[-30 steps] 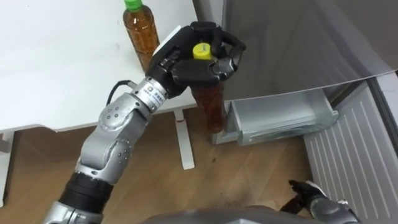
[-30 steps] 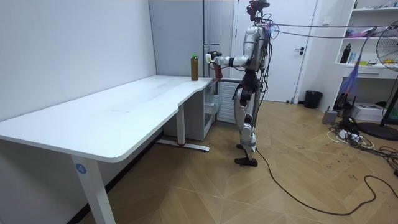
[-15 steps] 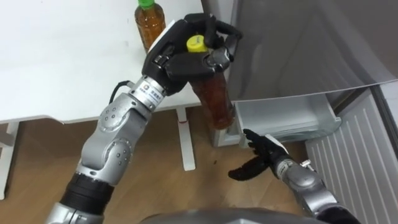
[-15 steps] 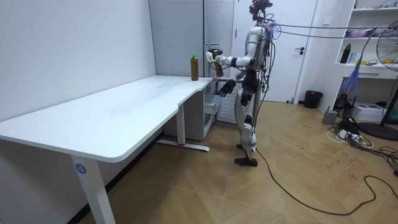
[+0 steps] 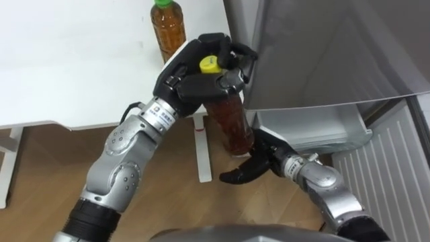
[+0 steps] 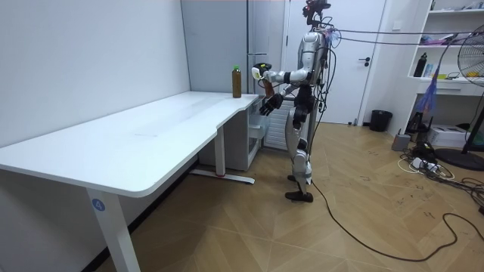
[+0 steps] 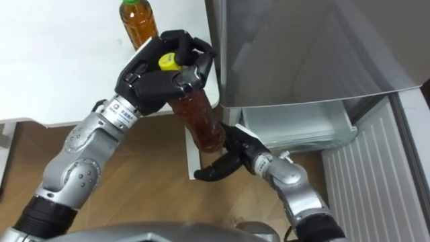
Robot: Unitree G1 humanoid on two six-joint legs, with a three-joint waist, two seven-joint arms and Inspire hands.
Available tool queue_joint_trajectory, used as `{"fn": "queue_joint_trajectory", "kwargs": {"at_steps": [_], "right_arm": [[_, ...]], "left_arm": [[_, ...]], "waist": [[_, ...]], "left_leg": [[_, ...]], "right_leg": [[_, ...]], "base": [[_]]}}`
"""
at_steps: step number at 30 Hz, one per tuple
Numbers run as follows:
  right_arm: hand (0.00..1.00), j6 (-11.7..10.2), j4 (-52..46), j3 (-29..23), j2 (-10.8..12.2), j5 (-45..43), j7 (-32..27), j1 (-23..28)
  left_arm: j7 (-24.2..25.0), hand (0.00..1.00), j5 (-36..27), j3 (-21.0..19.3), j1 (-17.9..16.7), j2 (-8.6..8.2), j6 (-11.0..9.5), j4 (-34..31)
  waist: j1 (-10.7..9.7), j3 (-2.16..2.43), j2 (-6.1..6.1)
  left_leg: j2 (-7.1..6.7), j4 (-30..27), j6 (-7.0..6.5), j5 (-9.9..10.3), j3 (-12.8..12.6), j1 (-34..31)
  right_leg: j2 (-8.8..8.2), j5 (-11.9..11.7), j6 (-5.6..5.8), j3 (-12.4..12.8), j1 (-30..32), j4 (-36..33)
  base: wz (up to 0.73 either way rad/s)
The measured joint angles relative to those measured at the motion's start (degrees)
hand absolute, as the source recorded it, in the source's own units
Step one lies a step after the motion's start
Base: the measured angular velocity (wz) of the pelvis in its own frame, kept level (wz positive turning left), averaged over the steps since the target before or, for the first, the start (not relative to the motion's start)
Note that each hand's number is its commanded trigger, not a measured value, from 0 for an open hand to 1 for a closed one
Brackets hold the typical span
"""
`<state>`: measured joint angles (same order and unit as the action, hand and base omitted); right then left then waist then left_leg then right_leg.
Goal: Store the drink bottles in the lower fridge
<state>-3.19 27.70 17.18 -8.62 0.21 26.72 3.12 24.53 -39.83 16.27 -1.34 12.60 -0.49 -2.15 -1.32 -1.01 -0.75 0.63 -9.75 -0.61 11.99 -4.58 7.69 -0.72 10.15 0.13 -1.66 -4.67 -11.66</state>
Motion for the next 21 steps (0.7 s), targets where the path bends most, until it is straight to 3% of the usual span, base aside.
{"fn": "queue_joint_trajectory", "kwargs": {"at_steps": [9, 21], "right_arm": [[0.00, 0.1, -5.5, -0.1, -1.2, 3.2, 5.8, 0.5], [0.00, 1.7, -8.9, 1.4, -4.6, 7.4, 11.7, 1.5]], "left_arm": [[1.3, 1.00, 0.2, 0.0, 0.0, 1.93, 0.0, 0.0], [2.1, 1.00, 0.2, 2.2, -1.5, 2.75, 0.0, 0.6]], "waist": [[0.2, -0.21, -0.38], [0.2, -0.19, -0.02]], "left_leg": [[-0.06, -0.2, 0.00, 0.0, 0.0, -0.2], [0.06, 0.0, 0.02, 0.0, 0.0, 0.2]], "right_leg": [[-0.05, 0.0, 0.00, -0.2, 0.0, 0.0], [0.04, -0.1, -0.06, -0.3, -0.2, -0.1]], "base": [[0.00], [0.00]]}}
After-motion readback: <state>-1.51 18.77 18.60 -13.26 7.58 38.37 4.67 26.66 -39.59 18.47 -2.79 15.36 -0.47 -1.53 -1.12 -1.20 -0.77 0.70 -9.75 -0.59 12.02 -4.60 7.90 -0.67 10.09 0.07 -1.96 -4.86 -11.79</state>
